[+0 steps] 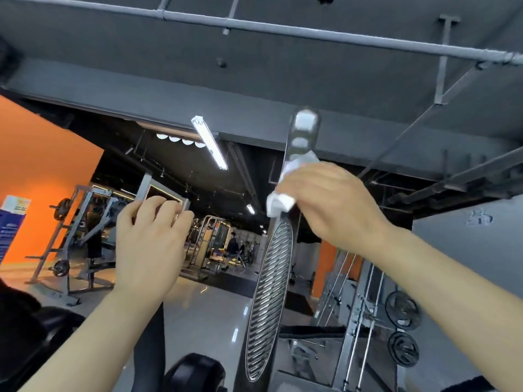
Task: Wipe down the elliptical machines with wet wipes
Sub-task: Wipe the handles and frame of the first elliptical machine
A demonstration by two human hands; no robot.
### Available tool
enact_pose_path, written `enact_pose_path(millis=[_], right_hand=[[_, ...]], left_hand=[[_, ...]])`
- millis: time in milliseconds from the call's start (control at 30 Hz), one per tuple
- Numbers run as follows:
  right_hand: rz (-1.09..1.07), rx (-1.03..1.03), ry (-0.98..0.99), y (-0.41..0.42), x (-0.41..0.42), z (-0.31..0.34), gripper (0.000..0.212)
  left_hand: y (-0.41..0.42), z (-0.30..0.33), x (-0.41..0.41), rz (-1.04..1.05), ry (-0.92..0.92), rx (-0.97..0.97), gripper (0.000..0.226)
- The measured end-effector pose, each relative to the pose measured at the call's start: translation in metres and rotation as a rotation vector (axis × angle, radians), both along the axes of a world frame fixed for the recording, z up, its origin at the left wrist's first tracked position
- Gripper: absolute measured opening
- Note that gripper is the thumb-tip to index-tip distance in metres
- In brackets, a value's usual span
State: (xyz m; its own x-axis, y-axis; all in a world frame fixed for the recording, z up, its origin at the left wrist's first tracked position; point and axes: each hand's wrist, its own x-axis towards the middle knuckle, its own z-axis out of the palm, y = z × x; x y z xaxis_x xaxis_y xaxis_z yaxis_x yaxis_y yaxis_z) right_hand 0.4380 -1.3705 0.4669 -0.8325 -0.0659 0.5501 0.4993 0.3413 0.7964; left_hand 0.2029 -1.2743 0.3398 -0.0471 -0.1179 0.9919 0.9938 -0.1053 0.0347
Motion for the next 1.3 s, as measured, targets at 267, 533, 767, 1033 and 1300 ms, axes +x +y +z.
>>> enact_pose_path(millis=[267, 533, 767, 1033, 1300], right_hand=[[-0.085, 0.019, 0.265, 0.024, 0.001, 0.064, 0.036], [-0.111, -0.341, -0.055, 0.020, -0.004, -0.024, 0.027], [-0.084, -0.069, 0.018, -0.010, -0.018, 0.036, 0.032], [-0.097, -0.020, 0.239, 0.037, 0.003, 0.078, 0.030], [-0.001, -0.127, 0.172, 0.040, 0.003, 0.034, 0.025]], left_hand=[[0.003, -0.002, -0.001, 0.012, -0.001, 0.061, 0.027], [0.002, -0.002, -0.002, 0.024, 0.002, 0.027, 0.028], [0.003, -0.004, -0.002, 0.037, 0.004, 0.036, 0.032], [-0.001, -0.004, 0.000, -0.032, -0.005, 0.045, 0.041], [-0.001, -0.007, 0.000, 0.017, -0.041, 0.037, 0.049]])
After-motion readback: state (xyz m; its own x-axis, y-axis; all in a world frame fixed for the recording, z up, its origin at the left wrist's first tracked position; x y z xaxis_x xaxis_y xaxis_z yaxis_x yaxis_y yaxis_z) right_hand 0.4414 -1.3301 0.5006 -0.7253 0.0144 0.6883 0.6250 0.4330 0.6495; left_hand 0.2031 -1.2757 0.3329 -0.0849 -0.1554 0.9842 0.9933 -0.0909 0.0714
